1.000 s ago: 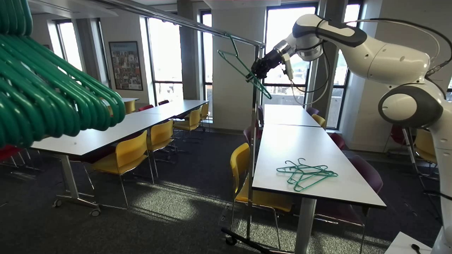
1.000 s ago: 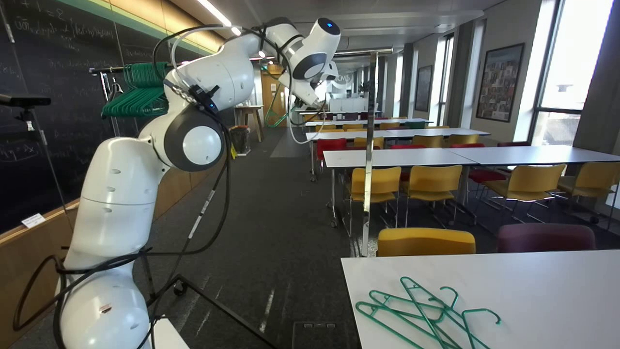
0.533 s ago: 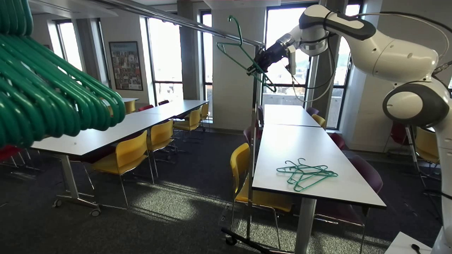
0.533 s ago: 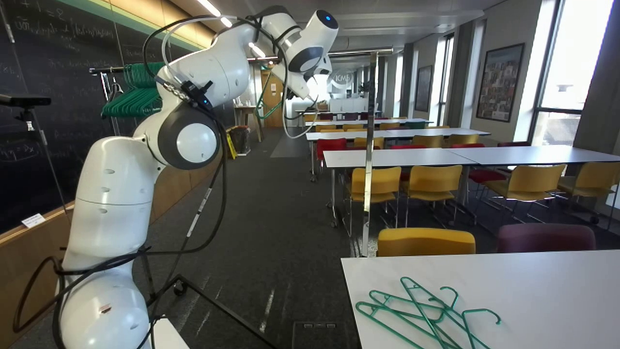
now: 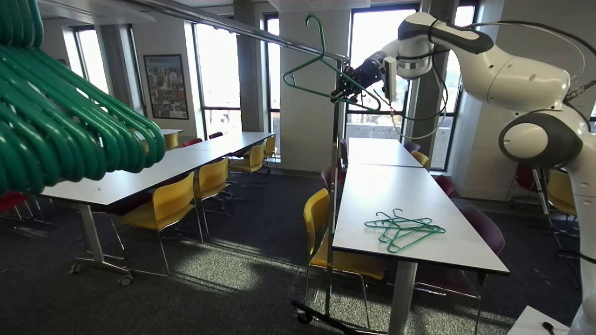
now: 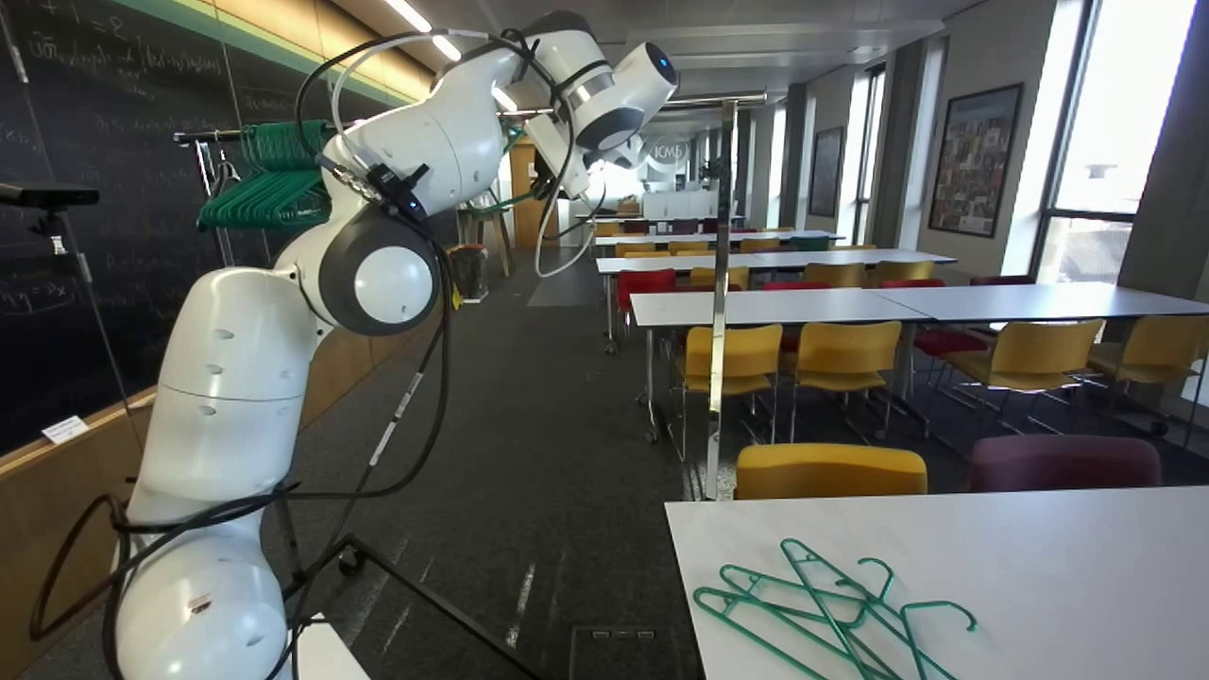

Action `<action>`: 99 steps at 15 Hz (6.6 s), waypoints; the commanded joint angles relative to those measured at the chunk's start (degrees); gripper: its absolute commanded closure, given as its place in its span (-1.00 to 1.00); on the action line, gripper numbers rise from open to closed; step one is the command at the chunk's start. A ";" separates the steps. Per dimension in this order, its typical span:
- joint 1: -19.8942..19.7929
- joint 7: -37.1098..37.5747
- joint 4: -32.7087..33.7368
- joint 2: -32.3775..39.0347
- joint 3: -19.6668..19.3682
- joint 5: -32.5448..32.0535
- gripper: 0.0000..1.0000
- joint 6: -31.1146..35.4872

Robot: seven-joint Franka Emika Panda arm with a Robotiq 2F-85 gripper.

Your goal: Lift the hanger on top and put it on the rail

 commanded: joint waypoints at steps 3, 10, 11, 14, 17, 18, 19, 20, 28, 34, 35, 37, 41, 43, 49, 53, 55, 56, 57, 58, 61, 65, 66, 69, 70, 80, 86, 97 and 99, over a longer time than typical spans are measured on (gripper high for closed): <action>-1.02 12.88 2.02 0.25 0.05 3.17 0.95 -3.05; -2.30 22.02 3.74 0.71 1.64 2.77 0.95 -3.44; -2.63 23.05 3.76 0.77 1.98 3.65 0.95 -4.21; -3.49 25.81 4.12 0.96 2.91 5.89 0.95 -6.27; -4.31 28.58 3.72 0.84 3.35 9.08 0.95 -8.62; -4.39 29.57 3.60 0.79 3.22 9.67 0.95 -8.99; -4.21 30.51 3.65 0.74 2.89 9.25 0.95 -8.95; -4.07 31.32 3.72 0.73 2.56 8.57 0.95 -8.80; -3.13 33.77 20.28 16.95 1.63 4.97 0.95 -6.94; -3.44 33.34 25.63 21.24 1.31 4.70 0.95 -7.32; -4.22 31.81 23.32 19.38 3.84 2.48 0.95 -6.07; -4.35 30.48 25.04 18.87 4.37 1.01 0.95 -5.71; -4.62 28.07 29.35 17.70 6.27 -1.27 0.95 -5.41; -4.85 27.43 31.09 17.47 7.45 -2.37 0.95 -5.38; -6.83 30.66 30.89 17.70 10.40 -3.68 0.95 -7.79; -8.92 34.40 30.26 17.00 10.53 -4.17 0.95 -11.71; -9.40 35.36 30.50 16.79 9.88 -5.43 0.95 -12.72; -9.51 35.64 30.68 16.71 9.59 -6.47 0.95 -12.95; -9.77 35.73 30.80 16.73 9.60 -7.36 0.95 -13.41; -9.94 35.79 30.93 16.81 9.45 -8.36 0.95 -13.69; -10.57 36.14 31.10 17.09 9.81 -10.40 0.95 -14.25; -10.34 31.38 32.79 17.51 10.21 -11.98 0.95 -13.51; -10.21 29.83 33.00 17.39 10.26 -12.39 0.95 -13.02; -9.91 25.70 29.27 14.65 10.21 -13.70 0.95 -11.44; -8.62 24.12 29.41 15.45 10.04 -14.59 0.95 -9.84; -5.92 24.02 30.43 15.84 13.06 -16.60 0.95 -3.12; -5.89 25.47 30.08 15.56 14.63 -16.26 0.95 -4.29; -5.79 27.31 29.54 15.25 16.66 -15.34 0.95 -10.80; -5.76 27.57 29.51 15.32 17.22 -14.68 0.95 -11.55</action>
